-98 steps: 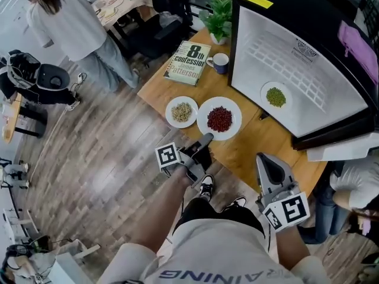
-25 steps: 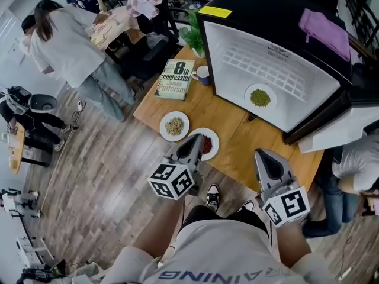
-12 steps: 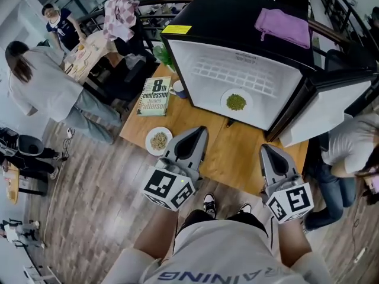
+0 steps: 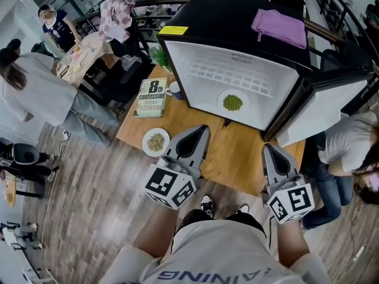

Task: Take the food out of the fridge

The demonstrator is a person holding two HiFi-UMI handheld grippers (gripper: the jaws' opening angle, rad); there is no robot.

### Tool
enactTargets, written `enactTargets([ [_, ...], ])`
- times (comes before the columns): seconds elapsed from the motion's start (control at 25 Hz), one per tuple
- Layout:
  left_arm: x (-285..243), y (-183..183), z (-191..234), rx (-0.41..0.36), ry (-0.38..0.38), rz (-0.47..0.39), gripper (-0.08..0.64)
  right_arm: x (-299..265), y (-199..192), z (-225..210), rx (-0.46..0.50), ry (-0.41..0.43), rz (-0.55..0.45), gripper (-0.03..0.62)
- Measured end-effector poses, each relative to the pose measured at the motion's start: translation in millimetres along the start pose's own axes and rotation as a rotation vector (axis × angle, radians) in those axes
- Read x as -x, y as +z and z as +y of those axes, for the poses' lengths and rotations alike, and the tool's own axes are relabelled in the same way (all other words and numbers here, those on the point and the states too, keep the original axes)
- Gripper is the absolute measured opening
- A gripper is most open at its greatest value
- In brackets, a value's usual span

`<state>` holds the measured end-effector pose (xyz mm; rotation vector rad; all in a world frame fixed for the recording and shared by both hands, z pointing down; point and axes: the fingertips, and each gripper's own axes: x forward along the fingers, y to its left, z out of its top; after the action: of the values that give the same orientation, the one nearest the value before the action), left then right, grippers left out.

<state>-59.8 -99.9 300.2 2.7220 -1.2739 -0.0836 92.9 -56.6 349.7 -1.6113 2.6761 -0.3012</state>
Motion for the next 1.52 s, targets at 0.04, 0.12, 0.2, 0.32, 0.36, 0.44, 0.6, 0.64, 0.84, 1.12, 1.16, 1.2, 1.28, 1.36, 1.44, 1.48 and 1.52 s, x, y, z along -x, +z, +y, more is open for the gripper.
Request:
enactTargets([
  [0.04,0.2,-1.1,1.3,0.001,0.003,0.004,0.008,-0.9,-1.0,1.0,-0.001,0.002,0.001,0.018],
  [0.12,0.3,-6.1,3.6,-0.002,0.01,0.016,0.008,-2.4,-2.7,1.7,-0.001,0.005,0.002,0.018],
  [0.2,0.5,-12.5,6.4,0.008,0.018,0.027,0.008,-3.2,-3.8,1.5,0.0,0.007,0.004,0.018],
  [0.32,0.5,-17.8,9.9,0.03,0.025,0.036,0.008,-3.0,-3.7,1.6,0.0,0.004,0.009,0.018],
  [0.36,-0.4,-19.4,11.0,0.035,0.027,0.04,0.008,-2.9,-3.8,1.5,0.0,0.003,0.012,0.018],
  [0.44,-4.0,-24.9,13.1,0.04,0.03,0.051,0.008,-3.2,-5.1,-0.3,0.0,-0.001,0.017,0.018],
  [0.6,-18.6,-50.0,23.6,0.109,0.033,0.091,0.008,-4.8,-7.8,-5.5,-0.002,-0.013,0.025,0.018],
  [0.64,-24.8,-59.1,28.5,0.15,0.032,0.103,0.008,-4.6,-8.1,-6.7,-0.005,-0.018,0.025,0.018],
  [0.84,-68.6,-110.5,49.0,0.464,-0.055,0.163,0.032,-3.7,-17.7,-15.2,-0.022,-0.049,0.04,0.018],
  [1.12,-123.7,-172.6,78.2,0.832,-0.056,0.241,0.127,-5.4,-37.4,-30.7,-0.062,-0.103,0.061,0.018],
  [1.16,-130.6,-184.6,82.8,0.89,-0.046,0.258,0.13,-6.6,-40.5,-32.2,-0.065,-0.108,0.064,0.018],
  [1.2,-137.0,-196.9,86.9,0.95,-0.034,0.276,0.141,-7.5,-43.2,-33.7,-0.068,-0.113,0.068,0.018],
  [1.28,-146.5,-220.5,94.3,1.066,-0.004,0.309,0.155,-8.7,-47.9,-35.9,-0.074,-0.125,0.075,0.018],
  [1.36,-152.2,-239.9,101.4,1.16,0.032,0.334,0.156,-10.1,-51.0,-37.4,-0.079,-0.134,0.081,0.018],
  [1.44,-157.0,-255.5,106.2,1.228,0.06,0.356,0.156,-12.0,-53.4,-38.8,-0.079,-0.14,0.088,0.018],
  [1.48,-159.3,-262.2,107.8,1.252,0.071,0.369,0.156,-13.0,-54.5,-39.2,-0.079,-0.142,0.091,0.018],
  [1.52,-161.3,-268.4,108.9,1.268,0.081,0.382,0.156,-14.2,-55.6,-39.3,-0.079,-0.144,0.094,0.018],
])
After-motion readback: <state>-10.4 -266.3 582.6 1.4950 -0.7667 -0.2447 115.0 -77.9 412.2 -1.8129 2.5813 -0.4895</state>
